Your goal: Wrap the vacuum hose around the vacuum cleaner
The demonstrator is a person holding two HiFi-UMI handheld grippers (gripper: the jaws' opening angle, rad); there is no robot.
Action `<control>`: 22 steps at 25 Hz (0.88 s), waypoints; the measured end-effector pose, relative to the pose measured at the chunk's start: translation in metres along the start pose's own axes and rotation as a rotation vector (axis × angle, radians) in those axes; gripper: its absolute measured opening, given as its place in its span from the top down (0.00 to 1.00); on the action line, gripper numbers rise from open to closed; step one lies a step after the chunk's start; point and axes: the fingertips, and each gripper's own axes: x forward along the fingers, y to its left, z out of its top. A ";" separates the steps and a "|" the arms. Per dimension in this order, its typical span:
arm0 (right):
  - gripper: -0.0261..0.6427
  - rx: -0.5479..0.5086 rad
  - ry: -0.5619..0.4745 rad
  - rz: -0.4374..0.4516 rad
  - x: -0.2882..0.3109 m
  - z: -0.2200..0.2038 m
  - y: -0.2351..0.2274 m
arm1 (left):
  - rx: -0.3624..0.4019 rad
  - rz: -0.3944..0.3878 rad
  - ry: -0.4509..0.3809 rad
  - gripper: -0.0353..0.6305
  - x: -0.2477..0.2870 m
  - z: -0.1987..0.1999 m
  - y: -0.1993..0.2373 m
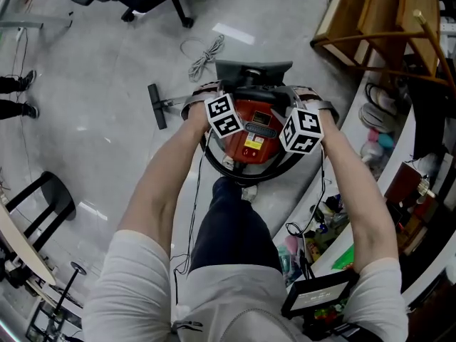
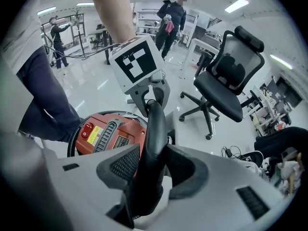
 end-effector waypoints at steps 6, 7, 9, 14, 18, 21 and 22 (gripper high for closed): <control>0.70 0.011 0.026 -0.007 0.022 0.005 0.001 | -0.049 -0.014 0.015 0.72 0.012 -0.021 -0.003; 0.70 0.010 0.033 -0.012 0.026 0.004 -0.001 | -0.055 -0.012 0.014 0.72 0.014 -0.022 -0.001; 0.70 0.011 0.048 -0.020 0.032 0.002 -0.003 | -0.065 -0.007 0.008 0.72 0.017 -0.023 0.001; 0.70 0.022 0.081 -0.037 0.044 -0.005 -0.007 | -0.088 -0.005 -0.014 0.72 0.024 -0.024 0.004; 0.70 0.038 0.100 -0.028 0.052 -0.012 -0.009 | -0.097 -0.007 -0.031 0.72 0.030 -0.023 0.005; 0.70 0.057 0.113 -0.028 0.055 -0.017 -0.008 | -0.101 -0.011 -0.034 0.72 0.033 -0.022 0.003; 0.70 0.062 0.121 -0.031 0.056 -0.019 -0.008 | -0.103 -0.012 -0.035 0.72 0.034 -0.021 0.003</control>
